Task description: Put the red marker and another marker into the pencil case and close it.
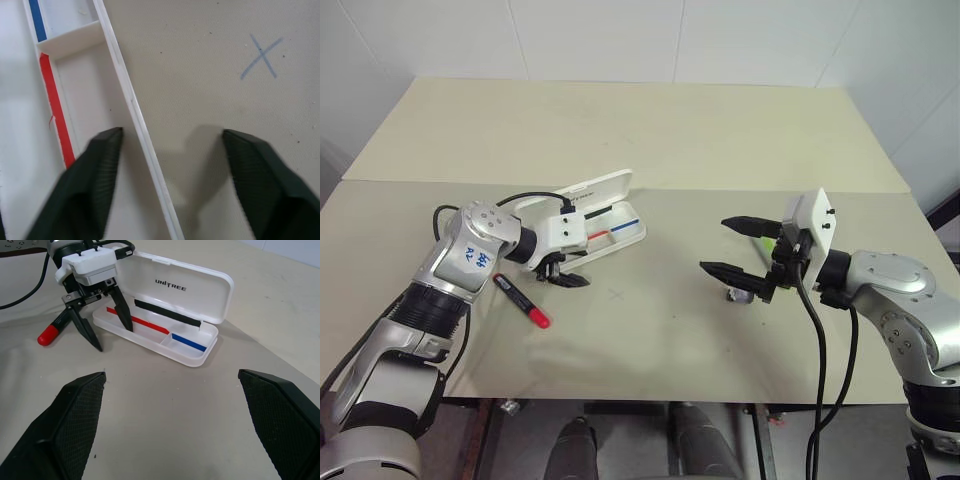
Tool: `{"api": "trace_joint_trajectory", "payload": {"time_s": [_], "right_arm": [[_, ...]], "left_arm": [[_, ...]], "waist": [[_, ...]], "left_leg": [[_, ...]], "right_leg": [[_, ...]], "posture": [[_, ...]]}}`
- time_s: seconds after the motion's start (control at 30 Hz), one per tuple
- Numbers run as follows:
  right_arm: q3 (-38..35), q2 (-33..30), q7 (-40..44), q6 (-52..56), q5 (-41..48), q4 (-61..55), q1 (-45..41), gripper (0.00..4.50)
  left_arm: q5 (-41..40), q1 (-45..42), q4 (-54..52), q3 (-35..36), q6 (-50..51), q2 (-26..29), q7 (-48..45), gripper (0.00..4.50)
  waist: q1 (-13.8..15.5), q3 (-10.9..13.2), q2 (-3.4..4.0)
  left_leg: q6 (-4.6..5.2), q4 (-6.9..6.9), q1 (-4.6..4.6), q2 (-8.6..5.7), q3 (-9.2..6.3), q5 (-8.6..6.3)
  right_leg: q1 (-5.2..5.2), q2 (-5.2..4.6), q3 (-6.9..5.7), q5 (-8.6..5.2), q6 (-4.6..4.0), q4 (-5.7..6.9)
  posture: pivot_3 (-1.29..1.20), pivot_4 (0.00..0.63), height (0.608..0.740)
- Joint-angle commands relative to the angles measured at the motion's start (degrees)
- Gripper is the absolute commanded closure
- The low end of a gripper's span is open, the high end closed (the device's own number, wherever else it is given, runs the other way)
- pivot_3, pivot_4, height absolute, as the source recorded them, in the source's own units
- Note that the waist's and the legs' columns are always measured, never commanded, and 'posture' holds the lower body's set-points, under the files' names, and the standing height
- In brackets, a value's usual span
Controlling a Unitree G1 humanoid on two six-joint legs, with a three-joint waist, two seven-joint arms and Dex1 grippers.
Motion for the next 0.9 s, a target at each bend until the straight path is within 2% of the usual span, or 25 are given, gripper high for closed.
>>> {"api": "trace_joint_trajectory", "payload": {"time_s": [0.03, 0.13, 0.2, 0.23, 0.63, 0.9], "right_arm": [[-1.1, 0.1, -0.3, -0.4, 0.6, -0.7, -0.3, 0.0], [-1.1, 0.1, -0.4, -0.4, 0.5, -0.7, -0.3, 0.0], [-1.1, 0.2, -0.4, -0.4, 0.5, -0.7, -0.3, 0.0], [-1.1, 0.1, -0.4, -0.5, 0.5, -0.7, -0.2, 0.0], [-2.5, -0.5, -0.2, -2.0, -0.6, 0.2, 1.2, 0.0], [-6.9, -3.1, 1.1, -3.4, -0.4, 0.0, 6.4, 0.0]], "left_arm": [[0.7, 0.5, 1.0, -0.3, -0.5, -0.6, -0.5, 2.59], [0.7, 0.6, 1.5, 0.2, -2.5, -1.0, -0.5, 3.59], [0.8, 0.7, 1.8, 0.4, -3.8, -1.1, -0.8, 4.27], [0.8, 0.8, 1.9, 0.5, -4.2, -1.2, -1.0, 4.47], [-4.2, -1.8, 4.4, 5.2, -13.1, -4.2, -5.6, 4.49], [-6.2, -3.3, 0.5, 5.0, -13.3, -6.3, -7.1, 4.49]], "waist": [[0.0, 0.0, 0.0], [-0.1, 0.0, 0.0], [0.0, 0.0, 0.02], [0.1, 0.0, 0.03], [1.4, 0.0, 0.03], [1.5, 0.0, 0.03]], "left_leg": [[0.0, 0.0, 0.0, 0.0, 0.0, 0.0], [0.01, -0.01, 0.0, 0.0, 0.0, -0.01], [0.03, -0.02, 0.0, 0.0, 0.0, -0.02], [0.04, -0.03, 0.01, 0.0, 0.0, -0.02], [0.03, 0.0, -0.07, -0.01, -0.01, -0.02], [0.03, 0.03, -0.1, -0.01, -0.01, -0.02]], "right_leg": [[0.0, 0.0, 0.0, 0.0, 0.0, 0.0], [0.0, 0.0, 0.0, 0.02, 0.06, 0.0], [0.0, 0.0, 0.0, 0.14, 0.4, 0.05], [0.0, 0.0, 0.0, 0.18, 0.48, 0.06], [0.0, -0.01, 0.0, 0.27, 0.64, -0.03], [-0.01, 0.0, 0.0, 0.3, 0.7, -0.03]], "posture": [[0.0, 0.15, 0.74], [0.0, 0.15, 0.74], [0.0, 0.15, 0.74], [0.0, 0.15, 0.74], [0.0, 0.15, 0.74], [0.0, 0.15, 0.74]]}}
